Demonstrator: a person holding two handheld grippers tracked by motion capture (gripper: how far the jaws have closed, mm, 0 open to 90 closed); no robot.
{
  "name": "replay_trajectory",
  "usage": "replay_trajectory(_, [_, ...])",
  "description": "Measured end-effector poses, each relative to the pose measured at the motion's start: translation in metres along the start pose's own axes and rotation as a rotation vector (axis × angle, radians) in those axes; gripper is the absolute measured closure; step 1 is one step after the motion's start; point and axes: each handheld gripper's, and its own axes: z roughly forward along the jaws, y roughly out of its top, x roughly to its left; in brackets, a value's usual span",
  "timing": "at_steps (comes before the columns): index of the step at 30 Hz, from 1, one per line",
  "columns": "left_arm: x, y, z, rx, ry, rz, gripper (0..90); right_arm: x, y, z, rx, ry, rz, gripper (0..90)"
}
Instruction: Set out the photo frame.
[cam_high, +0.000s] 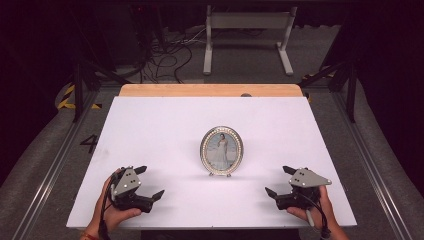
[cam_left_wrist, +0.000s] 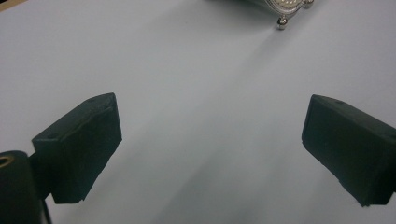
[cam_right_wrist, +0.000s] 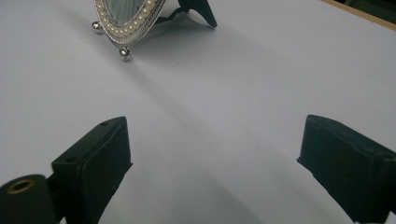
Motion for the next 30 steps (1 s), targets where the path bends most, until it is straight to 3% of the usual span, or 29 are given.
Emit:
replay_trajectory(4, [0.000, -0.003, 0.001, 0.011, 0.003, 0.009, 6.1, 0.000, -0.002, 0.000, 0.009, -0.020, -0.001, 9.7])
replay_trajectory(6, [-0.001, -0.004, 0.001, 0.007, -0.001, -0.007, 6.3, -0.001, -0.002, -0.001, 0.006, -0.033, 0.014, 9.7])
replay_trajectory(9, [-0.004, -0.005, 0.002, 0.023, 0.000, 0.015, 6.3, 0.000, -0.001, -0.002, 0.001, -0.051, 0.001, 9.2])
replay_trajectory(14, [-0.007, -0.005, 0.003, 0.036, 0.010, 0.039, 6.1, 0.002, -0.001, 0.000, 0.007, -0.051, 0.006, 8.4])
replay_trajectory(17, [-0.005, -0.005, 0.004, 0.040, 0.019, 0.032, 5.9, 0.005, -0.001, 0.003, 0.018, -0.053, -0.021, 9.3])
replay_trajectory(30, [-0.005, -0.006, 0.005, 0.056, 0.029, 0.032, 6.0, 0.011, -0.001, 0.004, 0.002, -0.061, -0.026, 10.3])
